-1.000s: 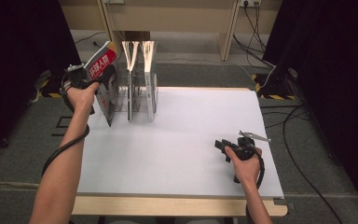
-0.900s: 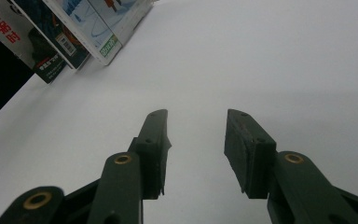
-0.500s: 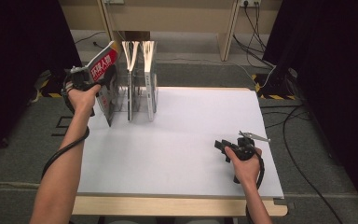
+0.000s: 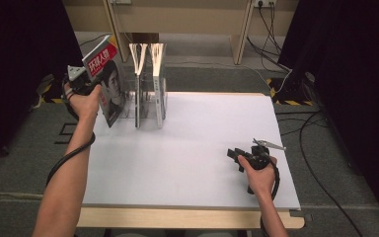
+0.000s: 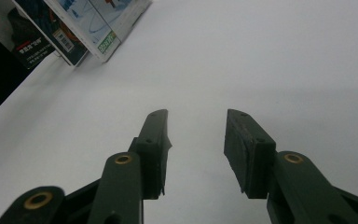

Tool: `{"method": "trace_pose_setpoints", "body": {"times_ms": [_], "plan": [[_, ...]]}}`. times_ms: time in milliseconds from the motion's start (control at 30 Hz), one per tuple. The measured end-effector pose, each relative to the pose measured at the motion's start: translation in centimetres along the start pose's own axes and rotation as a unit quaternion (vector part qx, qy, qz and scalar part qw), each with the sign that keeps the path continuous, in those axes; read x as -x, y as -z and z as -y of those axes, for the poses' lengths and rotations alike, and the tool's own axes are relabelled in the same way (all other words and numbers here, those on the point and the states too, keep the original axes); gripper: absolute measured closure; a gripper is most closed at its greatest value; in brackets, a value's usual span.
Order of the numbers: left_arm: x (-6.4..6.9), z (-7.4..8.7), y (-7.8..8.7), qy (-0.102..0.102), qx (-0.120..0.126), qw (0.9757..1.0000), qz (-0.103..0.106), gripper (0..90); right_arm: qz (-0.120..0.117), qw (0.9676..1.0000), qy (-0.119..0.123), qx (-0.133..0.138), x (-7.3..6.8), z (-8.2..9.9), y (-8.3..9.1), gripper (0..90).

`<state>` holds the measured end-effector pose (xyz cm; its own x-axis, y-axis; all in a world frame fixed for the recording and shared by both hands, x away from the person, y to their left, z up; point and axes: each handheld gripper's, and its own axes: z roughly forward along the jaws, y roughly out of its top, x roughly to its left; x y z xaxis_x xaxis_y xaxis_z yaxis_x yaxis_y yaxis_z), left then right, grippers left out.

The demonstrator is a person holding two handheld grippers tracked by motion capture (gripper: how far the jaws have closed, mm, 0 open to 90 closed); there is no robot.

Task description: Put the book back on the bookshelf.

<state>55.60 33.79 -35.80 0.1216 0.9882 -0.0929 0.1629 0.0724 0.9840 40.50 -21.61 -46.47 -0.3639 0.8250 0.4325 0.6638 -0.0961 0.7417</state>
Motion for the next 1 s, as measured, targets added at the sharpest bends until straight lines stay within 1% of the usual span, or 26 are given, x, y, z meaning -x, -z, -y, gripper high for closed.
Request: {"method": "trace_pose_setpoints", "body": {"times_ms": [33,67,100,133,167,200,233,267,333,500,533,567,633,767,833,967,1000], "plan": [[-0.2,0.2,0.0,-0.002,0.004,1.0000,-0.006,86.3,0.001,1.0000,0.000,0.000,0.0,0.0,0.0,59.9],[-0.3,0.4,0.1,-0.009,0.010,0.9998,-0.014,86.2,0.000,1.0000,0.001,0.000,0.1,0.0,0.0,59.9],[-0.4,0.5,0.1,-0.025,0.010,0.9995,-0.017,86.2,0.000,1.0000,0.001,0.000,0.0,0.0,-0.1,59.9],[-0.6,0.8,0.0,-0.029,0.008,0.9994,-0.017,86.1,0.000,1.0000,0.003,0.001,0.1,0.0,-0.1,59.9],[-0.8,0.9,0.0,-0.025,0.006,0.9995,-0.019,86.0,0.000,1.0000,0.003,0.000,0.0,0.0,-0.1,59.9],[-1.0,1.1,0.0,-0.014,0.005,0.9997,-0.021,85.9,0.000,1.0000,0.000,-0.002,0.0,0.1,-0.1,59.9],[-1.3,1.2,0.1,-0.012,0.004,0.9996,-0.023,85.8,-0.001,1.0000,0.002,-0.003,0.0,0.0,-0.2,60.0],[-1.4,1.4,0.2,-0.014,0.004,0.9995,-0.030,85.6,-0.001,1.0000,0.003,-0.003,-0.1,0.1,-0.2,59.9],[-1.5,1.7,0.4,-0.019,0.006,0.9992,-0.035,85.2,-0.003,1.0000,0.005,-0.002,-0.1,0.1,-0.2,60.0],[-2.3,2.2,1.0,-0.009,0.013,0.9988,-0.045,83.9,0.001,1.0000,0.001,-0.001,0.0,0.1,-0.1,59.9],[-2.5,2.2,1.2,-0.011,0.014,0.9986,-0.050,83.3,0.001,1.0000,0.002,-0.001,0.0,0.1,-0.1,59.8],[-2.6,2.3,1.2,-0.010,0.013,0.9987,-0.048,82.5,0.001,1.0000,0.003,0.000,0.0,0.1,-0.1,59.8],[-2.8,2.5,1.3,-0.011,0.005,0.9988,-0.048,81.2,0.000,1.0000,0.005,-0.003,0.0,0.1,-0.2,59.8],[-3.1,2.8,1.2,-0.001,0.000,0.9990,-0.044,79.5,-0.002,1.0000,0.006,-0.002,-0.2,0.1,-0.3,59.7],[-3.0,2.5,1.1,-0.010,-0.001,0.9993,-0.036,80.2,-0.002,1.0000,0.007,-0.003,-0.2,0.1,-0.3,59.6],[-2.5,1.5,1.1,-0.017,0.011,0.9994,-0.028,85.9,-0.002,1.0000,0.004,-0.007,-0.2,0.2,-0.4,59.5],[-2.3,1.2,1.0,-0.026,0.011,0.9993,-0.026,86.0,-0.002,1.0000,0.004,-0.008,-0.2,0.2,-0.4,59.5]]}}
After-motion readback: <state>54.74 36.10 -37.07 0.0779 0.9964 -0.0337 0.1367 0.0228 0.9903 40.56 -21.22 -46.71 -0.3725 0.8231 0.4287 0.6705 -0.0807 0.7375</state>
